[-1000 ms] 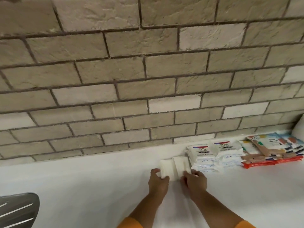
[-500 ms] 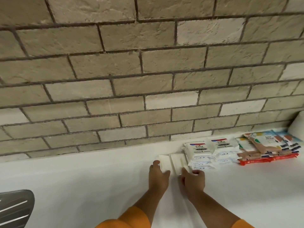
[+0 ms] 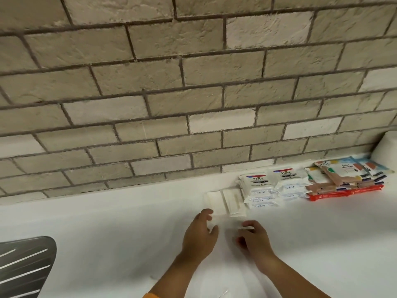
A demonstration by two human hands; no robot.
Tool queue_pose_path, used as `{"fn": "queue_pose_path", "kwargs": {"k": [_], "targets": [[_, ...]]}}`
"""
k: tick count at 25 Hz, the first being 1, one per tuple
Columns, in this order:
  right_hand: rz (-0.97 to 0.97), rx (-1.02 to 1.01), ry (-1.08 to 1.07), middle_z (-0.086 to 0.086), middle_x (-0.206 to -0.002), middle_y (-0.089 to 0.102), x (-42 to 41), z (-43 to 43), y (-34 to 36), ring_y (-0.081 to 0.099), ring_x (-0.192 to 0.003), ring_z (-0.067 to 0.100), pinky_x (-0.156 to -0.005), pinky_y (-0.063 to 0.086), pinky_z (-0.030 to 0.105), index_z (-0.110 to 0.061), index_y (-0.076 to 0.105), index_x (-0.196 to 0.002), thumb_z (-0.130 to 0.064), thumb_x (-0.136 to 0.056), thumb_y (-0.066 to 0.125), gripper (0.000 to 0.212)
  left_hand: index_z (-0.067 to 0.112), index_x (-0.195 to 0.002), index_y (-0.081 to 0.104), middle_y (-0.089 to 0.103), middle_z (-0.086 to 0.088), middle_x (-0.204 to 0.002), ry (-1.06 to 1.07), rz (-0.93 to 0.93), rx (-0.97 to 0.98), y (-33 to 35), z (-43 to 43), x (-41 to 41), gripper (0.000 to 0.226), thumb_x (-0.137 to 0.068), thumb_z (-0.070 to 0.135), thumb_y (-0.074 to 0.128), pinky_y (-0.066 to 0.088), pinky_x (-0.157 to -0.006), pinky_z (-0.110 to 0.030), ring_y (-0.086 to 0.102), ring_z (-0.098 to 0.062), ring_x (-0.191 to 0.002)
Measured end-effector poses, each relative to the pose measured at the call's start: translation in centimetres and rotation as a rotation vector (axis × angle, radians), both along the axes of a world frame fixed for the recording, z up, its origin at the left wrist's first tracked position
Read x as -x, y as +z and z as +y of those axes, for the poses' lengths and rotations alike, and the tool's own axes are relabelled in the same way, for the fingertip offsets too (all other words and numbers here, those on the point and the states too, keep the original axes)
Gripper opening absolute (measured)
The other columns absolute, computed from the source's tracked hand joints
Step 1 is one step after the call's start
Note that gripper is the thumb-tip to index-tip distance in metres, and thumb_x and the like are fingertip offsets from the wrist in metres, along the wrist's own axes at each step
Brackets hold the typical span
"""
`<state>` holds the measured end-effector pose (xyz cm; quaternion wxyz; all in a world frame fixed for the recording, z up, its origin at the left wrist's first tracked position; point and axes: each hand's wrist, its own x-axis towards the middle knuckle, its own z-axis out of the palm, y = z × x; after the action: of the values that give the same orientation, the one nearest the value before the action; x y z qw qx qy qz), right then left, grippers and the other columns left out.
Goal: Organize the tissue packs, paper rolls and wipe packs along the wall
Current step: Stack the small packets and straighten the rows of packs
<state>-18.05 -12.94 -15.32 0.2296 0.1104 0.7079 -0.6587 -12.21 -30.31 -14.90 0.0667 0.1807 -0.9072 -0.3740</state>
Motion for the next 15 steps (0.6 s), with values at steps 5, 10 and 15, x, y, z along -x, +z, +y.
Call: {"fn": "queue_pose_path", "kwargs": {"k": [5, 10, 15], "targets": [[0.14, -0.174, 0.363, 0.006, -0.071, 0.064, -4.0, 2.2, 0.6, 0.056, -0.057, 0.018, -0.057, 0.048, 0.032, -0.009, 0.065, -0.099, -0.007, -0.085, 0.071, 0.015, 0.039, -0.091, 0.068, 0.07, 0.019, -0.09, -0.05, -0.004, -0.232, 1.3, -0.2, -5.2, 0.01, -0.089, 0.03, 0.065, 0.053, -0.071, -0.017, 0.064, 0.001, -0.076], [0.347, -0.497, 0.653, -0.004, -0.085, 0.063, -8.1, 4.1, 0.5, 0.055, -0.063, 0.002, -0.073, 0.048, 0.016, -0.035, 0.064, -0.089, -0.03, -0.079, 0.077, 0.017, 0.034, -0.09, 0.071, 0.068, 0.027, -0.09, -0.038, -0.019, -0.214, 1.8, -1.8, -11.2, 0.004, -0.089, 0.031, 0.07, 0.049, -0.069, -0.012, 0.065, 0.0, -0.073], [0.369, -0.714, 0.764, -0.008, -0.116, 0.053, -12.0, 4.0, 0.1, 0.056, -0.102, 0.004, -0.095, 0.043, 0.018, -0.033, 0.055, -0.128, -0.067, -0.065, 0.073, 0.073, 0.04, -0.079, 0.063, 0.062, 0.031, -0.095, 0.118, -0.09, -0.03, -0.4, -4.4, -17.6, 0.017, -0.077, 0.028, 0.076, 0.047, -0.067, -0.017, 0.059, 0.0, -0.074]]}}
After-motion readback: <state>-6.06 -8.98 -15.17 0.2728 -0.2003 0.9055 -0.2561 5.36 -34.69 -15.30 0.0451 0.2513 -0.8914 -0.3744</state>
